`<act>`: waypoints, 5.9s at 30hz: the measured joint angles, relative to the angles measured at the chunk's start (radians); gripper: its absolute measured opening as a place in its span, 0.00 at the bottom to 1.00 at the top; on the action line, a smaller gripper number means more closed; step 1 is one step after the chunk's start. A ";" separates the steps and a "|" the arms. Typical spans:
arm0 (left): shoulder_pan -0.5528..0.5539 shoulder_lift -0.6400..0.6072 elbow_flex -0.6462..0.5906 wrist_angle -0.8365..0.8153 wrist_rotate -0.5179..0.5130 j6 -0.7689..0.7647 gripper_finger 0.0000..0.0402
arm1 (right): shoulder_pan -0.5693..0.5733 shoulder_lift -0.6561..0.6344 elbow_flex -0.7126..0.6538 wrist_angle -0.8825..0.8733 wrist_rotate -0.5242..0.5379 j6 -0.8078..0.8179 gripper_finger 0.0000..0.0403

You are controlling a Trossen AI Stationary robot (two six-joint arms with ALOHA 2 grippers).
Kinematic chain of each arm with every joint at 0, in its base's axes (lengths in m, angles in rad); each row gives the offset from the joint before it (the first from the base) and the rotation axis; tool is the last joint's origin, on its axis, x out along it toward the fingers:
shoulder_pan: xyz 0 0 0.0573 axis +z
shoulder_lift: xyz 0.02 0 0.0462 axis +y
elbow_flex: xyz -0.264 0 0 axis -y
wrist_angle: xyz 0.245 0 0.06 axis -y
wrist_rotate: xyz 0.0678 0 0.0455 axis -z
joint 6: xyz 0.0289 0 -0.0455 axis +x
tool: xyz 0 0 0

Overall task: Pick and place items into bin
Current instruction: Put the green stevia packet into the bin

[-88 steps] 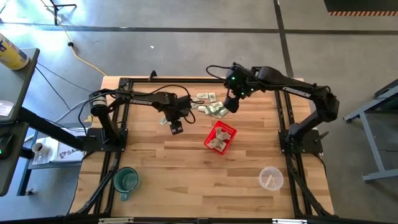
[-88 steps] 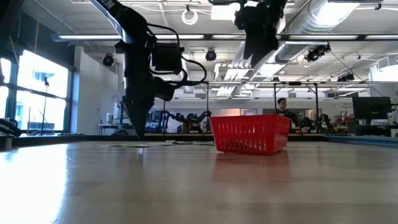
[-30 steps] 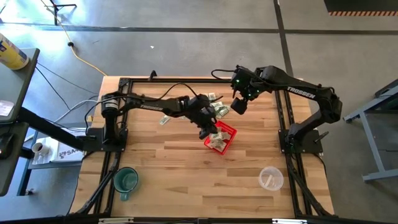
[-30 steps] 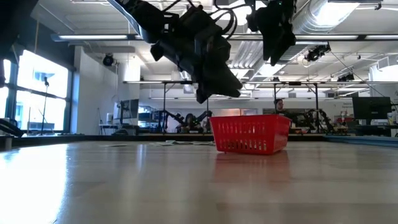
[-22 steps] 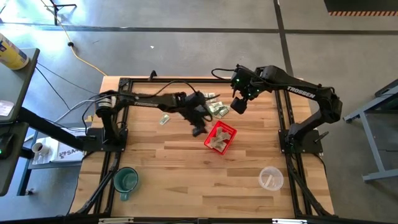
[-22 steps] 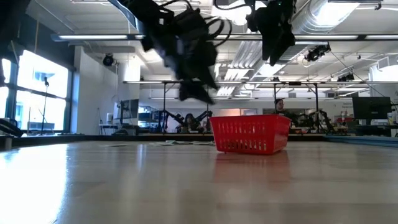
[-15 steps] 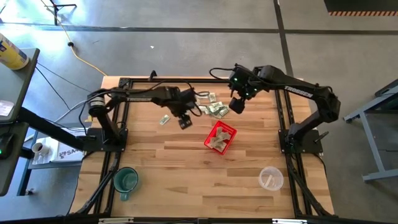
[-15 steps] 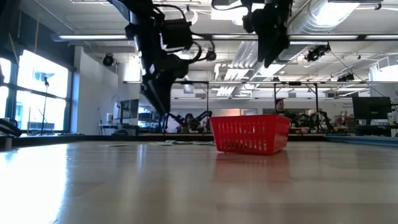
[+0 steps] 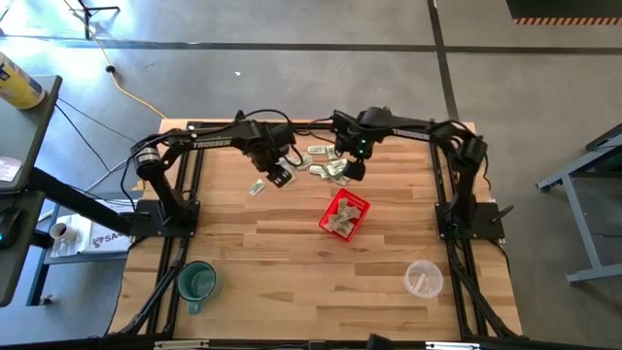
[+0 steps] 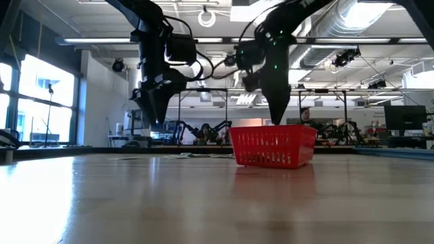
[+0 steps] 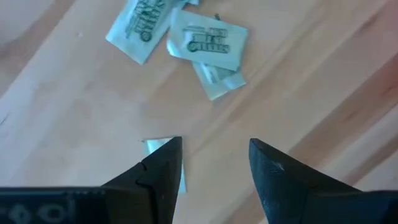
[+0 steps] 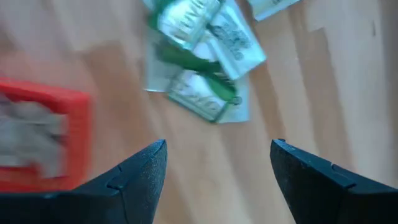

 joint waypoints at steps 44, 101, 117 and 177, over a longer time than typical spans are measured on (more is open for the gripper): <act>-0.117 -0.005 0.001 0.050 -0.005 -0.037 0.54 | 0.011 0.227 0.132 -0.172 -0.163 -0.070 0.08; -0.117 -0.006 0.000 -0.003 -0.061 0.026 0.54 | -0.081 0.072 -0.001 -0.087 -0.043 0.130 0.64; -0.117 -0.005 0.000 0.005 -0.061 0.026 0.54 | -0.067 0.141 -0.001 -0.008 0.016 0.159 0.20; -0.117 -0.005 0.001 0.015 -0.062 0.026 0.54 | 0.012 0.173 0.000 -0.082 0.017 0.176 0.52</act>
